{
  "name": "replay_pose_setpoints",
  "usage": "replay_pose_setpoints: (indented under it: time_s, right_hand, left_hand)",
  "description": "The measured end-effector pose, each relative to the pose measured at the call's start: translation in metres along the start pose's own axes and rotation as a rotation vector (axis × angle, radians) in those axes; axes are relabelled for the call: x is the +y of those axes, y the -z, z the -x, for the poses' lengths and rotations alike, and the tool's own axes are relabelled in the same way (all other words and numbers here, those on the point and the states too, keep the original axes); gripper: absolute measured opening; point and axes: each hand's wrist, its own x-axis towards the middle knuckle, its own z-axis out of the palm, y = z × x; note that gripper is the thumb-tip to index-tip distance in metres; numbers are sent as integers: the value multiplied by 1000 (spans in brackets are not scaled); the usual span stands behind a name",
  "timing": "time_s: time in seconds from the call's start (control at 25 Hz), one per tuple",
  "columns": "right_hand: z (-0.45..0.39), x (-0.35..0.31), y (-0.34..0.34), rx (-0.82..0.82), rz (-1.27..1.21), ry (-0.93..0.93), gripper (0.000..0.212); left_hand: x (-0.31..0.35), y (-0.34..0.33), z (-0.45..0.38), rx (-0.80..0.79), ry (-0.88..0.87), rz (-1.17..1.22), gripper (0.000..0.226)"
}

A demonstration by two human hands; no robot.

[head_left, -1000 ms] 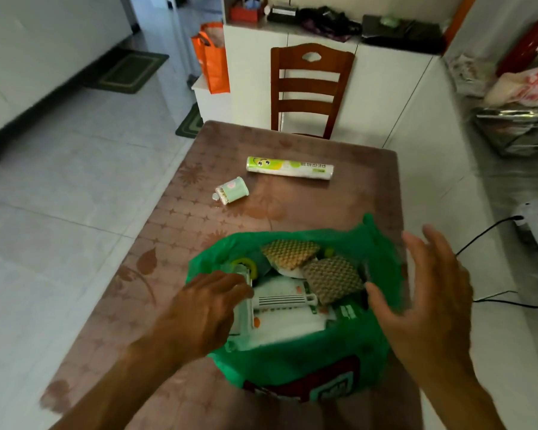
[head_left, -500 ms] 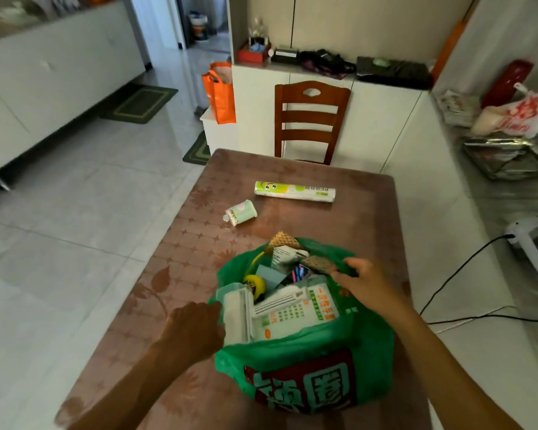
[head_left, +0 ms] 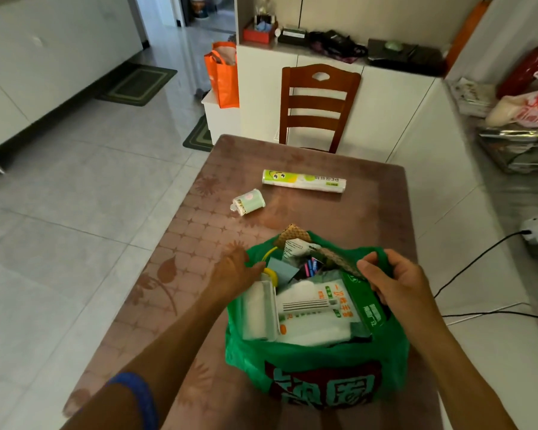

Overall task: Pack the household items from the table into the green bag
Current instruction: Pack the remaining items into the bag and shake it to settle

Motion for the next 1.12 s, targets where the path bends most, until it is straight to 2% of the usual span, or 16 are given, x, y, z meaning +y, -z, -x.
replay_pose_setpoints:
  time_s: [0.04, 0.12, 0.2, 0.24, 0.4, 0.52, 0.6, 0.72, 0.84, 0.92, 1.04, 1.12]
  right_hand:
    - [2, 1, -2, -9, -8, -10, 13]
    - [5, 2, -2, -24, -18, -32, 18]
    - [4, 5, 0, -22, -1, -28, 19]
    - [4, 6, 1, -21, 10, -27, 18]
    - [-2, 7, 1, -37, 46, -23, 15]
    - [-7, 17, 1, -49, 102, -8, 17]
    - [-6, 25, -1, -66, 154, 28, 22]
    - [-7, 37, -15, -214, 425, 76, 31]
    - [-14, 57, -38, -419, 895, 139, 50]
    - [-22, 68, -42, -457, 1080, 219, 48]
    - [-24, 73, -28, -501, 1080, 243, 38]
    - [-24, 73, -12, -491, 1089, 237, 41]
  left_hand:
    - [0, -4, -8, -77, 90, 22, 53]
    - [0, -4, -18, -272, 150, 76, 65]
    - [-1, 1, -17, -470, 156, 113, 60]
    - [-2, 2, -16, -496, 145, 107, 53]
    - [-5, -10, -20, -200, 129, 106, 24]
    - [-12, -11, -20, -221, 203, -10, 29]
    - [-23, -14, -22, -232, 283, 25, 26]
    - [-34, -21, -23, -249, 368, 177, 20]
    - [-38, -27, -23, -232, 349, 142, 19]
    - [-38, -27, -22, -92, 294, 155, 18]
    - [-24, -14, -10, 191, 134, 239, 21]
    - [-7, 2, 0, 250, 118, 343, 23]
